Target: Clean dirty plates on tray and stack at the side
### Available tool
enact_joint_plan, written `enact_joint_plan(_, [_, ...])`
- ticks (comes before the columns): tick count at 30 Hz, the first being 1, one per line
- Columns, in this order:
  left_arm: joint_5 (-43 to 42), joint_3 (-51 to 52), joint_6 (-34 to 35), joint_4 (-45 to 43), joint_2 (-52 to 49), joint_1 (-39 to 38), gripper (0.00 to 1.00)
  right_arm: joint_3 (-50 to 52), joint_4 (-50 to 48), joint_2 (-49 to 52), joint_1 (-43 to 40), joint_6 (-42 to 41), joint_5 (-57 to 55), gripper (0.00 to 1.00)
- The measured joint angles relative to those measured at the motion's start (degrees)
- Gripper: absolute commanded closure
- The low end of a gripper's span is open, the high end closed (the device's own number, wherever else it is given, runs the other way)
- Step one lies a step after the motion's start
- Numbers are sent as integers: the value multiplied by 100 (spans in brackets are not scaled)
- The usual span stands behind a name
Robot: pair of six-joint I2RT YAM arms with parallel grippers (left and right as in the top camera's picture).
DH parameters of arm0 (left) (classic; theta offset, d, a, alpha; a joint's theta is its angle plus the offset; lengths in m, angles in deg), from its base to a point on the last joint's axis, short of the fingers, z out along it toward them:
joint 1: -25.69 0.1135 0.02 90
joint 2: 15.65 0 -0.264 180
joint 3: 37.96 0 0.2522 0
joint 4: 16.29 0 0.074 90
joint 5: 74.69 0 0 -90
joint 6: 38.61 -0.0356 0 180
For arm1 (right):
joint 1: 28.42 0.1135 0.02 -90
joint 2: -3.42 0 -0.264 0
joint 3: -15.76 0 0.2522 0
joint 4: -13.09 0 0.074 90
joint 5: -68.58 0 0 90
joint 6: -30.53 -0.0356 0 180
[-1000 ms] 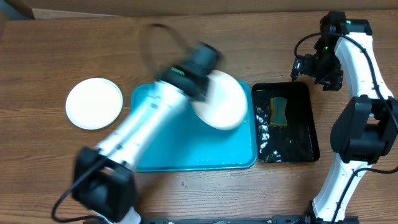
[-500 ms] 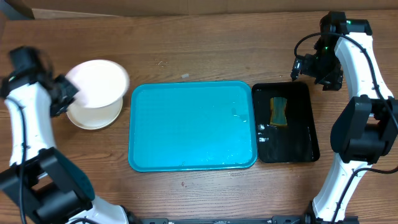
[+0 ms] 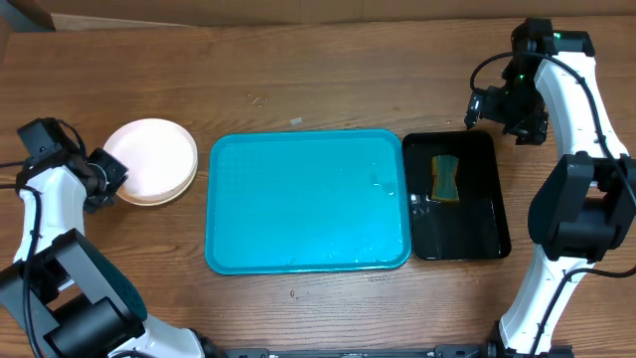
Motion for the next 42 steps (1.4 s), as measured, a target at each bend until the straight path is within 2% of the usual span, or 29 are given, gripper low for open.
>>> enact_joint_plan(1, [-15,0,0,2,0,-31,2,0,4,0,0,0,-2,0])
enact_joint_plan(2, [-52,0,0,4,0,-35,0,0,2,0,0,0,-2,0])
enact_joint_plan(5, [-404,0,-61,26,0,-66,0,0,4,0,0,-2,-2,0])
enact_joint_plan(10, [-1475,0,-503,0,0,-133,0,0,7,0,0,-2,0,0])
enact_joint_plan(15, [-2061,0,-710,-225,0,-680,0,0,4,0,0,0,-2,0])
enact_joint_plan(22, [-2245,0,-780,-232,0,-1217,0,0,4,0,0,2,0,0])
enact_joint_plan(30, [-2286,0,-780,-229,0,-1333,0,4,-247,-96,48,-2,-2,0])
enact_joint_plan(35, [-2286,0,-782,-229,0,-1333,0,39,-636,-1038,402,-2,-7,0])
enact_joint_plan(42, [-2286,0,-782,-229,0,-1333,0,9,-1405,-3871,1438,-2,55,0])
